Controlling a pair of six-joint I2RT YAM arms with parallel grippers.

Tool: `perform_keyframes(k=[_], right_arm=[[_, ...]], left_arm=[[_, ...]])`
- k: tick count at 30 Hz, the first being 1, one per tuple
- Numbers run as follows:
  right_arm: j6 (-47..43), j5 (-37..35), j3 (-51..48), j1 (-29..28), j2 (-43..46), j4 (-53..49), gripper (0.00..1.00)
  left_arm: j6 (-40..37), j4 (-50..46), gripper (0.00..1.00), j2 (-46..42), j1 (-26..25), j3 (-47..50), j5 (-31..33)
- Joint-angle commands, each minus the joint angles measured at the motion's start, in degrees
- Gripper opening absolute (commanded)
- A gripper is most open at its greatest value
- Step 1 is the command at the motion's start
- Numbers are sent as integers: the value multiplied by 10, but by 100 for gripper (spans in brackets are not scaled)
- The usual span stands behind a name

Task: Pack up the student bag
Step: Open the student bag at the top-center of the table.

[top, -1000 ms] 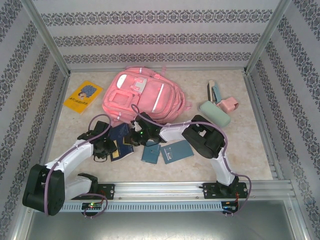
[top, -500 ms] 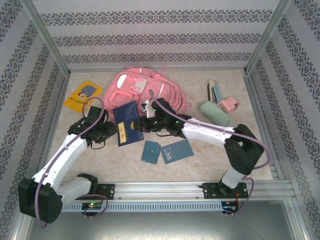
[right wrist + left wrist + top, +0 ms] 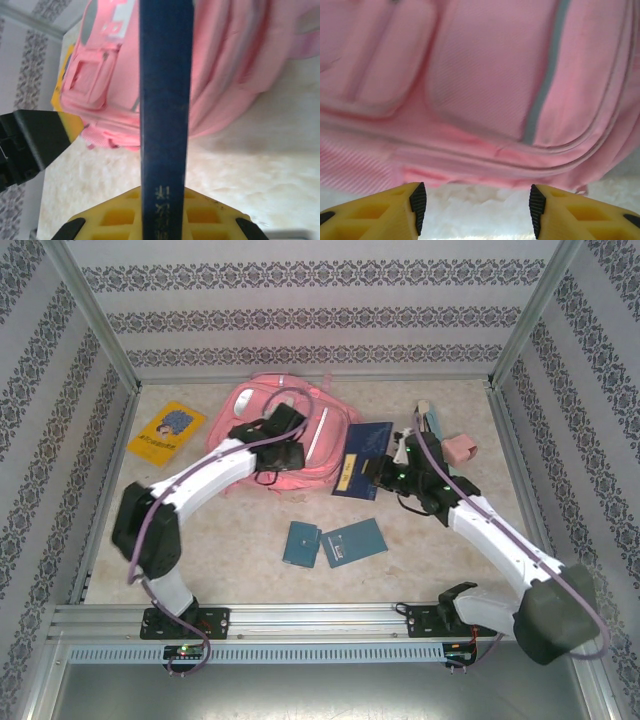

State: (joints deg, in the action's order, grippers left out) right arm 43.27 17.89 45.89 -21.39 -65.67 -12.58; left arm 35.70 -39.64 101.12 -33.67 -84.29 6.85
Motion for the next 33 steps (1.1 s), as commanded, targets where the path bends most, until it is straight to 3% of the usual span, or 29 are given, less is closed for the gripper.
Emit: perform_keyframes(k=[1, 7, 12, 15, 18, 20, 25, 33], right_arm=[[-18, -11, -18, 38, 40, -36, 0], [-26, 7, -31, 103, 74, -58, 0], [-23, 10, -33, 113, 73, -57, 0], [-15, 13, -33, 113, 65, -48, 0], [-10, 22, -32, 113, 52, -30, 0], [-3, 36, -32, 113, 38, -9, 0], [44, 77, -41, 113, -11, 97, 0], [119, 111, -25, 107, -104, 255, 0]], left_arm=[[-65, -31, 59, 77, -29, -85, 45], [-116, -63, 61, 215, -42, -236, 45], [-154, -94, 60, 295, -43, -328, 56], [-171, -117, 46, 328, -43, -362, 72], [-179, -114, 9, 326, -43, -368, 71], [-178, -109, 0, 312, -43, -369, 77], [-175, -105, 0, 259, -38, -376, 65], [-172, -85, 0, 173, -1, -385, -31]])
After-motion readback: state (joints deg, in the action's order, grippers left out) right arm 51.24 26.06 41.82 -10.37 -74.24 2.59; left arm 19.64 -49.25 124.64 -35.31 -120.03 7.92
